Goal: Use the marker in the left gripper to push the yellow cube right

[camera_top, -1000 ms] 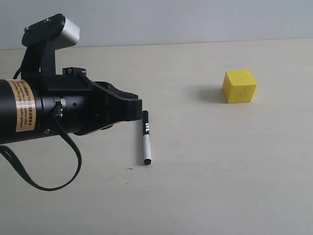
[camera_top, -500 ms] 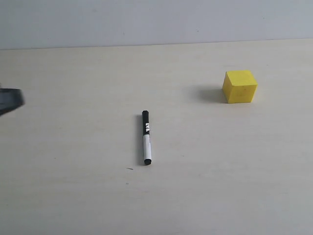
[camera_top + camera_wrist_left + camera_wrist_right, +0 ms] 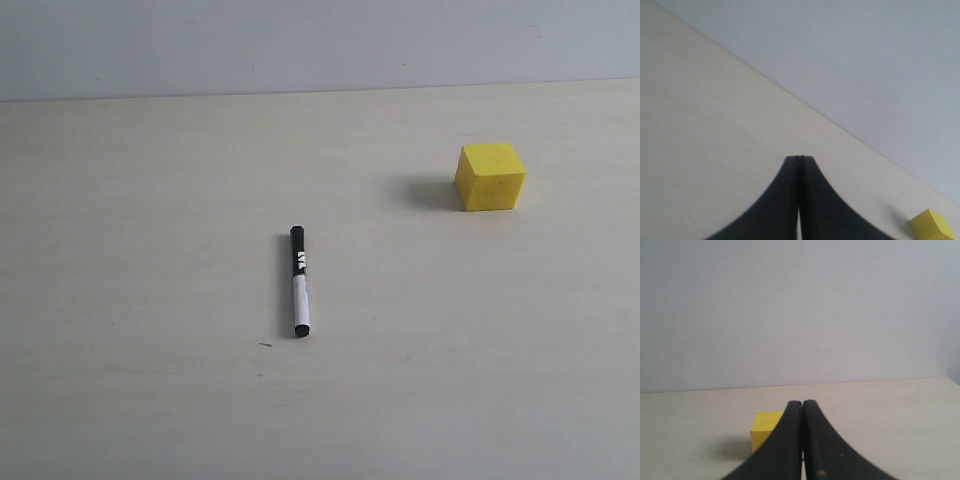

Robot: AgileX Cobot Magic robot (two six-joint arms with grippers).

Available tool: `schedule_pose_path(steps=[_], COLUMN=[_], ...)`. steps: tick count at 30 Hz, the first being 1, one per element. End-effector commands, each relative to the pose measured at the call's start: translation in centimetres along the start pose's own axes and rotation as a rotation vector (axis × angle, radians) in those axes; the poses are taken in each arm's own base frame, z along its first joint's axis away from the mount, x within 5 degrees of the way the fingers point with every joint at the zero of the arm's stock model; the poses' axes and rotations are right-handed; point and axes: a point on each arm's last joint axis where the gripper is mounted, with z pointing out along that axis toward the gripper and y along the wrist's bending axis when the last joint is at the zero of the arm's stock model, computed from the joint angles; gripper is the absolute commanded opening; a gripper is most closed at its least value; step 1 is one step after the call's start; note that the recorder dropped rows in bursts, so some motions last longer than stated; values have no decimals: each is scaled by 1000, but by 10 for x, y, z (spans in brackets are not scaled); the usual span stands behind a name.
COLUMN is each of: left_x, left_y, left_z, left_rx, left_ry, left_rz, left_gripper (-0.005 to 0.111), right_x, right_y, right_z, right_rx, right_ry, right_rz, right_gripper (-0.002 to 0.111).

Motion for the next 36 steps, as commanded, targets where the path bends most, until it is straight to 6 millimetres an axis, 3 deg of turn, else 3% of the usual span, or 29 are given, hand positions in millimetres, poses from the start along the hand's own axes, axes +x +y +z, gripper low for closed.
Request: schedule_pose_path(steps=[1,15,21,25,32,36], left_x=[8,13,11,9,11,8], left_y=[8,11,5,0,4,4], left_z=[3,4,4,4,4,4], left_rx=[-32,-50,6,37,2,-7], left_ry=[-20,4,-21,-68,-35,-65], left_rz=[5,-7,351,486,508,416], left_gripper=[0,0,0,0,0,0], right_x=[1,1,1,1,1,1], right_y=[0,0,0,0,0,0], right_z=[0,0,0,0,0,0], right_rx=[7,7,7,7,7,7], right_ry=[-8,-8,-8,-8,-8,-8], right_rz=[-2,-2,-2,-2,-2,-2], right_gripper=[0,0,0,0,0,0])
